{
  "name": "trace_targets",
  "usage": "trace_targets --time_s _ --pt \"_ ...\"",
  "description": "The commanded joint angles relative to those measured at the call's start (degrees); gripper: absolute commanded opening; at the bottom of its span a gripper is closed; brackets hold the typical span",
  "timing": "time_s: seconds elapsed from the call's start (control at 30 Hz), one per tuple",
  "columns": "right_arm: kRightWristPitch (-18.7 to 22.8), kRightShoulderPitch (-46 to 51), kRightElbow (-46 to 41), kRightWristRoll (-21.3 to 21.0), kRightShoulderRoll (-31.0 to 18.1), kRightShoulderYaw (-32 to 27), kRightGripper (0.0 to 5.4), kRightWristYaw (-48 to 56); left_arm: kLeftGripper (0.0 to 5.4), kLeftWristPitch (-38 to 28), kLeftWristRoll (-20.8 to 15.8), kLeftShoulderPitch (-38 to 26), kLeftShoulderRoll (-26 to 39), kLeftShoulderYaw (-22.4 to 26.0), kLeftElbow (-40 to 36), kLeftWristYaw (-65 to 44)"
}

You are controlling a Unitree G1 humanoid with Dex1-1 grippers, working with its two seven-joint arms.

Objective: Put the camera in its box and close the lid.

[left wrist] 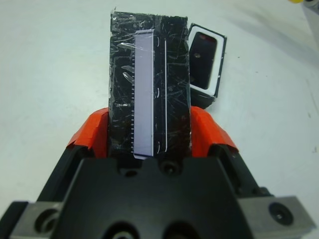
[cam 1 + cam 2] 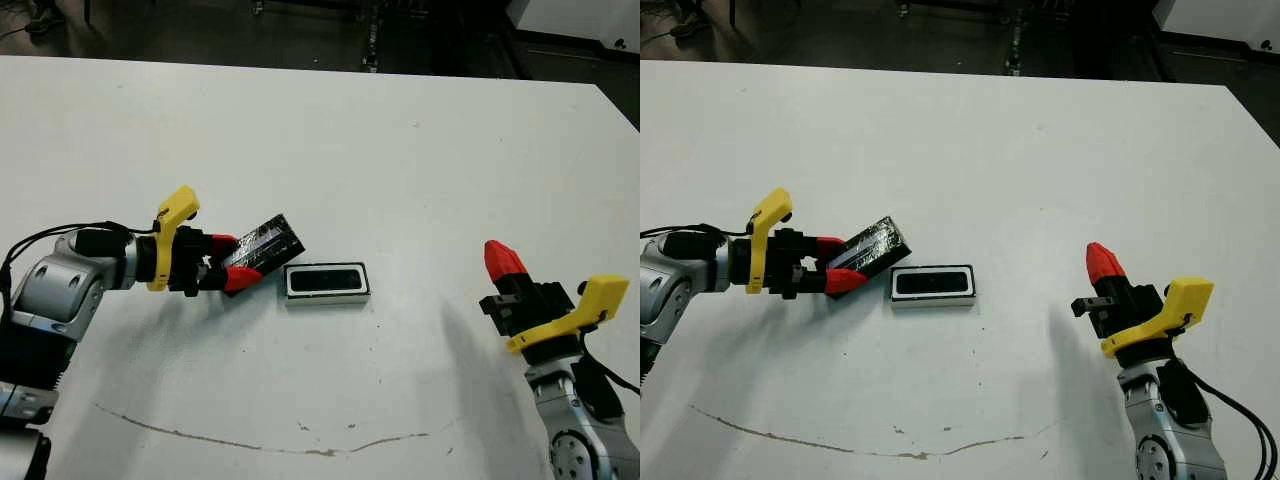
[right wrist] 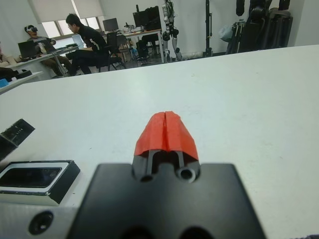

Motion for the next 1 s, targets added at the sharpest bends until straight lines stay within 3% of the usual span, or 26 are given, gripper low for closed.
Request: trace_targets --time_s 0.03,0.4,0.6,1.0 --pt "0.55 0.12 0.01 0.50 -0.66 -0.37 0.00 -0.09 3.17 0.79 -0.63 1.02 -1.03 -0.22 0.72 -0.29" --pt "0.41 0.35 0.05 0.08 -0.78 -0.22 0.00 -0.12 3.17 1.58 -0.56 -0.25 -1.50 -2.32 2.68 -2.72" --pt "0.11 0.49 0.21 -0.11 -0.83 -0.26 0.00 0.03 3.17 -5.48 0.51 0.15 -3.10 -3.07 3.55 -4.57" --pt "0.14 0.51 0.39 0.26 -0.91 -0.37 0.00 0.51 3.17 -3.44 -0.97 -1.14 -4.94 -4.64 6.55 -8.84"
